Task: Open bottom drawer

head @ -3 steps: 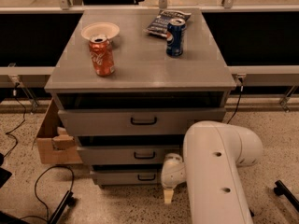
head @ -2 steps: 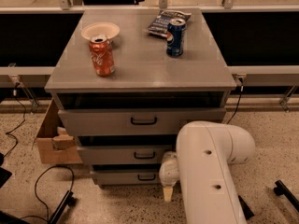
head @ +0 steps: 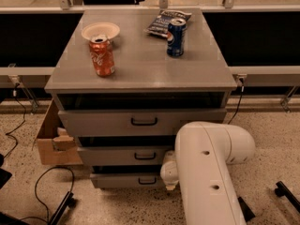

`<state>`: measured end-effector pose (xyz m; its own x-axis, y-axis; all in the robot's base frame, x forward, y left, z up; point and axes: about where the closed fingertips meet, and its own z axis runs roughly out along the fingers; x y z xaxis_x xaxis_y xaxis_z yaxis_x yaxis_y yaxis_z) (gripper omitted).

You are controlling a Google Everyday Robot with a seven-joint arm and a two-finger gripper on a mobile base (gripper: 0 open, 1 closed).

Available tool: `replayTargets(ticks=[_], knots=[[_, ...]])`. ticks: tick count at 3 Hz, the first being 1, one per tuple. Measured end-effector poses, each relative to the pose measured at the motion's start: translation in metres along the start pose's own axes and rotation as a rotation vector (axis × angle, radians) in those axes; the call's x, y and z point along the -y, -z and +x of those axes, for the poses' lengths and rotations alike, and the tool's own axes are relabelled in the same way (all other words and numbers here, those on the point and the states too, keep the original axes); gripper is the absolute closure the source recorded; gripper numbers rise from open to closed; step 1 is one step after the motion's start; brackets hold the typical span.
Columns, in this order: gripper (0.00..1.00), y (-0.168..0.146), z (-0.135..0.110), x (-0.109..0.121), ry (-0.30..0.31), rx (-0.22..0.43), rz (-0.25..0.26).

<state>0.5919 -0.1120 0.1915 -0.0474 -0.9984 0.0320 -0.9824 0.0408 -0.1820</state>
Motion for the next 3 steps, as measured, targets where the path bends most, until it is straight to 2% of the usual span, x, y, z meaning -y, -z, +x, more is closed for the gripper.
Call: replayTargets(ticks=[1,2,3], knots=[[0.72,0.013,0.019,-0.016,-0.022,-0.022,0.003],[0.71,0.025,0.038,-0.045,-0.09,-0.018,-0.009],[0.48,0.025,0.041,-0.05,-0.102,-0.018,-0.015]])
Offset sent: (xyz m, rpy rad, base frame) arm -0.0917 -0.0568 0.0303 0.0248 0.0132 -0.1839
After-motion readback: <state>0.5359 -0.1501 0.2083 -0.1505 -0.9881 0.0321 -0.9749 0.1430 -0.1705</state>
